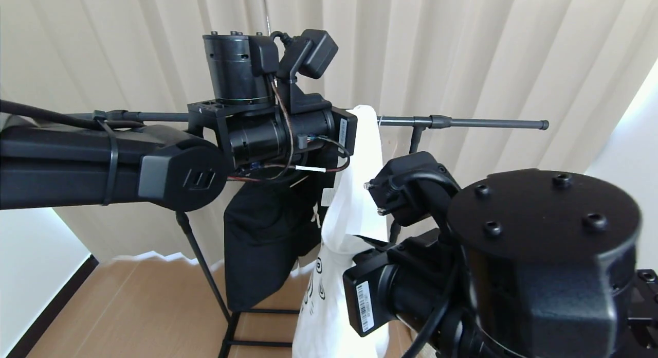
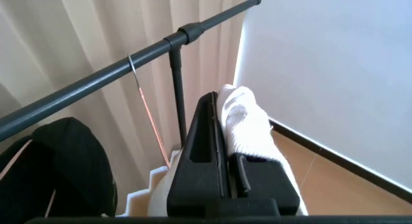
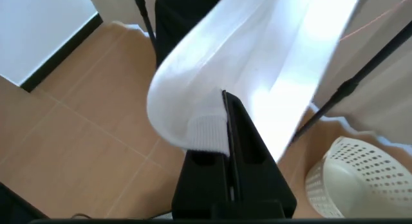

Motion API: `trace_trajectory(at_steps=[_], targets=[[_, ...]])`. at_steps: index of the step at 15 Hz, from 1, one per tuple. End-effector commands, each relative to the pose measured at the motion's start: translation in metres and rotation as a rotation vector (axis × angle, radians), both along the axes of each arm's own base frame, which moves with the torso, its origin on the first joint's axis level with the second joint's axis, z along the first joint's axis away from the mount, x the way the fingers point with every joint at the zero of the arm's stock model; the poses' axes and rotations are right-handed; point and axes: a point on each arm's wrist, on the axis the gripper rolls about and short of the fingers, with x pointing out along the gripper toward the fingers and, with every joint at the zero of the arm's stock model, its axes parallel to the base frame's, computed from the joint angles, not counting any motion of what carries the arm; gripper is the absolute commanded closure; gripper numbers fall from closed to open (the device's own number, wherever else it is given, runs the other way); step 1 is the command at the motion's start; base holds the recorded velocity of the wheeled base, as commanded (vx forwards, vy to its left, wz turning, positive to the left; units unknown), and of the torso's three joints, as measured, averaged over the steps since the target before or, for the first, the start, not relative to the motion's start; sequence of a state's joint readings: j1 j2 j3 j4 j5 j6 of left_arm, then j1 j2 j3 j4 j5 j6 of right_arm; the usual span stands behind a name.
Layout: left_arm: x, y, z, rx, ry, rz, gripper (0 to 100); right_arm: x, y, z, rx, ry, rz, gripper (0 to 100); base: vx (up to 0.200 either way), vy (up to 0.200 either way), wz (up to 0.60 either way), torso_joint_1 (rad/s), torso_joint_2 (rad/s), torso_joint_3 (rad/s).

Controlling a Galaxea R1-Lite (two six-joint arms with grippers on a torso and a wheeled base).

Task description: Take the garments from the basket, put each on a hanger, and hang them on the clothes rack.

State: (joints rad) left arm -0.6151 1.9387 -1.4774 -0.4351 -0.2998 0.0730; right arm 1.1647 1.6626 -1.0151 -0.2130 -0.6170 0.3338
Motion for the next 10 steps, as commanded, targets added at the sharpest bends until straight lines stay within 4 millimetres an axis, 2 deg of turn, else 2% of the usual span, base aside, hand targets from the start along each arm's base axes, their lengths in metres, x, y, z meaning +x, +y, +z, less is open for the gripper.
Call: trace_trajectory(at_steps=[1, 2, 4, 6, 7, 8, 10], targets=[[0.009, -0.006, -0.005, -0.012, 0.018, 0.0, 100, 0.002, 0.008, -0.008, -0.025, 0.011, 0.004, 100, 0.0, 0.0, 0.0, 0.0, 0.0, 0.0], [0.009, -0.006, -0.004, -0.016, 0.02, 0.003, 100, 0.001, 0.006, -0.008, -0.033, 0.013, 0.003, 100, 0.0, 0.0, 0.0, 0.0, 0.0, 0.0], [0.009, 0.002, -0.005, -0.009, 0.031, 0.031, 100, -0.002, -0.015, 0.003, -0.08, 0.028, -0.012, 100, 0.0, 0.0, 0.0, 0.0, 0.0, 0.0], [0.008, 0.015, 0.0, -0.001, 0.036, 0.069, 100, 0.007, -0.044, 0.012, -0.169, 0.034, -0.067, 100, 0.0, 0.0, 0.0, 0.0, 0.0, 0.0], [0.007, 0.02, 0.001, 0.006, 0.046, 0.081, 100, 0.011, -0.051, 0.013, -0.182, 0.032, -0.087, 100, 0.0, 0.0, 0.0, 0.0, 0.0, 0.0], [-0.001, 0.032, 0.005, 0.042, 0.081, 0.135, 100, 0.03, -0.066, 0.017, -0.199, 0.02, -0.165, 100, 0.0, 0.0, 0.0, 0.0, 0.0, 0.0], [-0.014, 0.048, 0.004, 0.145, 0.14, 0.195, 100, 0.054, -0.076, 0.018, -0.205, 0.019, -0.254, 100, 0.0, 0.0, 0.0, 0.0, 0.0, 0.0]])
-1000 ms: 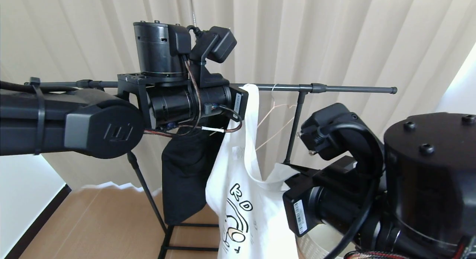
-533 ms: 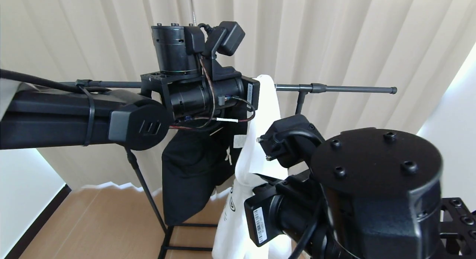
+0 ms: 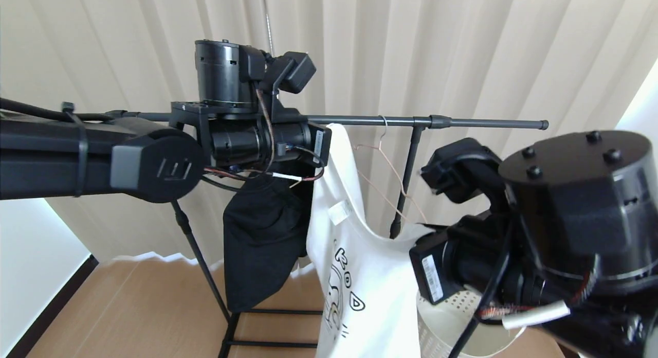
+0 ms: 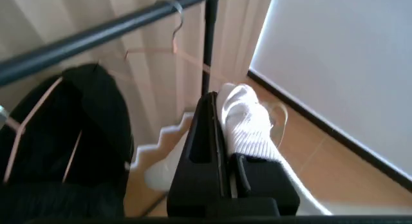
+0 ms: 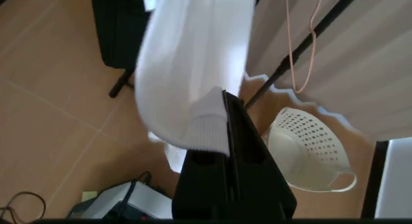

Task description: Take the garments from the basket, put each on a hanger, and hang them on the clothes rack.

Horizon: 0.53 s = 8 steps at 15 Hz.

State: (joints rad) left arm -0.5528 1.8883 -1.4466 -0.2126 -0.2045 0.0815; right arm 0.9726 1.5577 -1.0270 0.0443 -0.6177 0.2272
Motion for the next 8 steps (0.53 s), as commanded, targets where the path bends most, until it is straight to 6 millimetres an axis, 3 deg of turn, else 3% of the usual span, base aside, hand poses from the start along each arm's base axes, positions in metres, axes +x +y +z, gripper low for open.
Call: trace_trajectory(at_steps=[1, 5, 8], targets=[[-0.022, 0.023, 0.013, 0.078, 0.011, 0.067, 100, 0.041, -0.016, 0.006, 0.012, -0.029, -0.143, 100, 0.0, 0.0, 0.0, 0.0, 0.0, 0.0], [-0.043, 0.035, -0.006, 0.213, 0.094, 0.127, 100, 0.116, -0.002, 0.001, -0.003, -0.05, -0.263, 100, 0.0, 0.0, 0.0, 0.0, 0.0, 0.0], [-0.061, 0.027, -0.035, 0.279, 0.173, 0.087, 100, 0.151, 0.021, 0.006, 0.049, -0.093, -0.277, 100, 0.0, 0.0, 0.0, 0.0, 0.0, 0.0]])
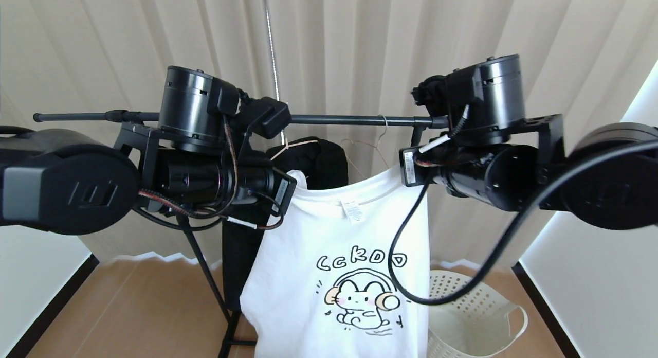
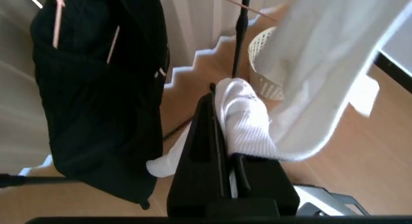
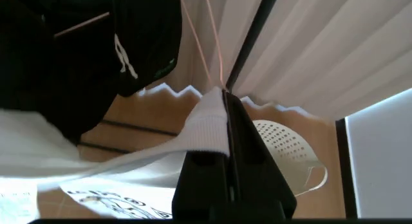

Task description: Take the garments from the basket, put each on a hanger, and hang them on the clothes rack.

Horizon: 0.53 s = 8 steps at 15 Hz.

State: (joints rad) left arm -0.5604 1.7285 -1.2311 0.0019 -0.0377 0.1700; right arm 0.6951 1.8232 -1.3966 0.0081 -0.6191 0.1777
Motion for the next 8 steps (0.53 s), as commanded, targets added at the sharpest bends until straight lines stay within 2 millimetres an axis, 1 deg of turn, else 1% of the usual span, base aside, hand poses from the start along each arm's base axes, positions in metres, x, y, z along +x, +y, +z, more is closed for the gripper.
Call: trace_trajectory(at_steps=[1, 2, 3, 5, 6, 8], targets=[[-0.023, -0.011, -0.02, 0.028, 0.076, -0.052, 100, 0.039, 0.024, -0.015, 0.005, -0.003, -0.019, 100, 0.0, 0.0, 0.0, 0.0, 0.0, 0.0], [-0.032, -0.019, -0.029, 0.018, 0.118, -0.073, 100, 0.044, 0.028, -0.013, 0.015, -0.014, -0.017, 100, 0.0, 0.0, 0.0, 0.0, 0.0, 0.0], [-0.04, -0.029, -0.031, -0.014, 0.156, -0.081, 100, 0.047, 0.031, -0.011, 0.028, -0.027, -0.013, 100, 0.0, 0.0, 0.0, 0.0, 0.0, 0.0], [-0.051, -0.045, -0.032, -0.077, 0.209, -0.089, 100, 0.051, 0.037, -0.014, 0.041, -0.045, -0.011, 100, 0.0, 0.0, 0.0, 0.0, 0.0, 0.0], [-0.058, -0.068, -0.033, -0.151, 0.258, -0.097, 100, 0.051, 0.045, -0.015, 0.067, -0.079, 0.007, 100, 0.0, 0.0, 0.0, 0.0, 0.0, 0.0], [-0.057, -0.088, -0.036, -0.219, 0.255, -0.061, 100, 0.049, 0.047, -0.015, 0.072, -0.079, 0.013, 100, 0.0, 0.0, 0.0, 0.0, 0.0, 0.0]])
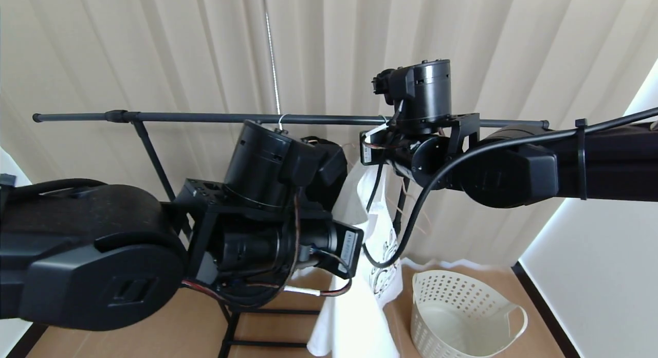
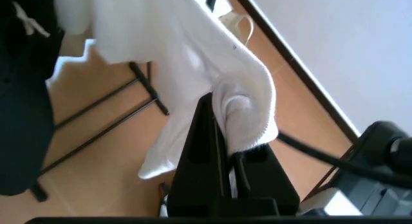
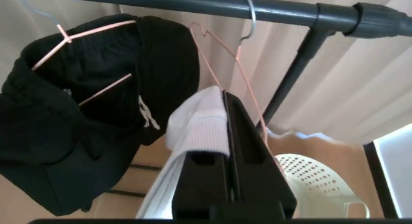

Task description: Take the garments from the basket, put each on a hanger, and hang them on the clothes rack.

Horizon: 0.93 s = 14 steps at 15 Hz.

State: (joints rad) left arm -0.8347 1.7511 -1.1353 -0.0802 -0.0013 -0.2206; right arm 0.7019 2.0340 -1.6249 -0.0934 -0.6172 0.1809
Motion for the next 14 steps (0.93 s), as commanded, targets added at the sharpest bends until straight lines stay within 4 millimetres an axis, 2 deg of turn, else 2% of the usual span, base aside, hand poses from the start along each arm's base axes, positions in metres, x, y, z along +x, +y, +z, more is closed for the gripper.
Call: trace_trajectory(at_steps=[1, 5, 9, 10, 11, 14], targets=[[-0.002, -0.026, -0.011, -0.01, 0.001, 0.008, 100, 0.0, 0.006, -0.006, -0.001, 0.009, 0.009, 100, 0.0, 0.0, 0.0, 0.0, 0.0, 0.0], [-0.003, -0.026, -0.011, -0.012, -0.011, 0.036, 100, -0.001, 0.005, -0.004, 0.006, 0.008, 0.007, 100, 0.0, 0.0, 0.0, 0.0, 0.0, 0.0], [0.008, 0.0, -0.022, 0.078, -0.041, 0.15, 100, -0.005, -0.011, 0.007, 0.037, -0.005, -0.021, 100, 0.0, 0.0, 0.0, 0.0, 0.0, 0.0], [0.015, 0.008, -0.024, 0.101, -0.053, 0.192, 100, -0.008, -0.014, 0.011, 0.041, -0.01, -0.022, 100, 0.0, 0.0, 0.0, 0.0, 0.0, 0.0], [0.032, 0.024, -0.021, 0.111, -0.085, 0.273, 100, -0.013, -0.024, 0.016, 0.041, -0.013, -0.035, 100, 0.0, 0.0, 0.0, 0.0, 0.0, 0.0], [0.058, 0.043, -0.01, 0.1, -0.2, 0.36, 100, -0.024, -0.039, 0.016, 0.021, -0.006, -0.083, 100, 0.0, 0.0, 0.0, 0.0, 0.0, 0.0]])
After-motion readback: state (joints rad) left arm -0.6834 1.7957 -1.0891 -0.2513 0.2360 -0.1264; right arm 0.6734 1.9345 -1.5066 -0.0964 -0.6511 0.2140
